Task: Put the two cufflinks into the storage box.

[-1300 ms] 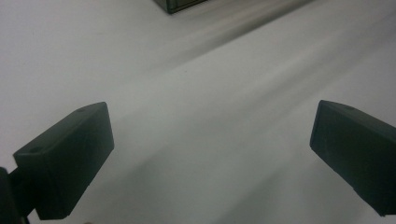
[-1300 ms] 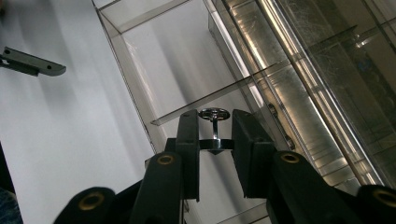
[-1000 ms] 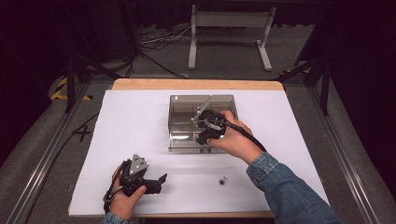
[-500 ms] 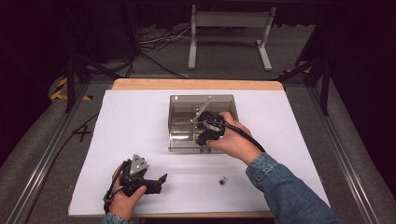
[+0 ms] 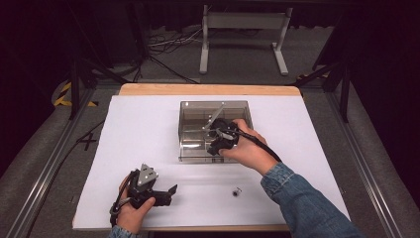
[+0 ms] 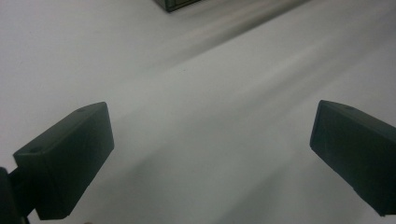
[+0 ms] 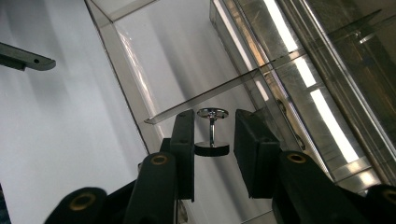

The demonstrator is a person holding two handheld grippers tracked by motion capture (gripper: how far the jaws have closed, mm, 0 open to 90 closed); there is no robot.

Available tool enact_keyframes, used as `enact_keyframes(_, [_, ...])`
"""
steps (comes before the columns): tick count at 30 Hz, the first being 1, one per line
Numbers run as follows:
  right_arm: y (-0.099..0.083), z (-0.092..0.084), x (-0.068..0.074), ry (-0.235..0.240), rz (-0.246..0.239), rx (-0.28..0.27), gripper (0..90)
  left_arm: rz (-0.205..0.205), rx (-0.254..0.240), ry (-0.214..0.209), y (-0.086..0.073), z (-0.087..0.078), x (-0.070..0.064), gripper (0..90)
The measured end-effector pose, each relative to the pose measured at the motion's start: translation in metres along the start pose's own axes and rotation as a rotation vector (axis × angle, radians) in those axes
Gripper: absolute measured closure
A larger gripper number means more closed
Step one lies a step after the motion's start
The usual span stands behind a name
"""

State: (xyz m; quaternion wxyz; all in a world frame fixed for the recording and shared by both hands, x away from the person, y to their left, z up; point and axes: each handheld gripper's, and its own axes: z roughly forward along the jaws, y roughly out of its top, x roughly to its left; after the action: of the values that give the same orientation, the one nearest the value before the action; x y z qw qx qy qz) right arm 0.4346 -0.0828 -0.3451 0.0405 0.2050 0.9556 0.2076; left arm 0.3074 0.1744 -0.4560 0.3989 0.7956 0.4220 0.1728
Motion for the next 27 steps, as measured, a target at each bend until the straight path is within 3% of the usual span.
enact_keyframes(10, [-0.002,-0.009,-0.001,-0.004,-0.007,-0.045,69.1,0.003,0.002,-0.001,0.000,0.000,0.000,0.3])
enact_keyframes(27, [-0.013,-0.043,0.007,0.016,-0.025,-0.130,66.7,0.006,0.004,0.002,0.000,-0.001,0.001,0.3])
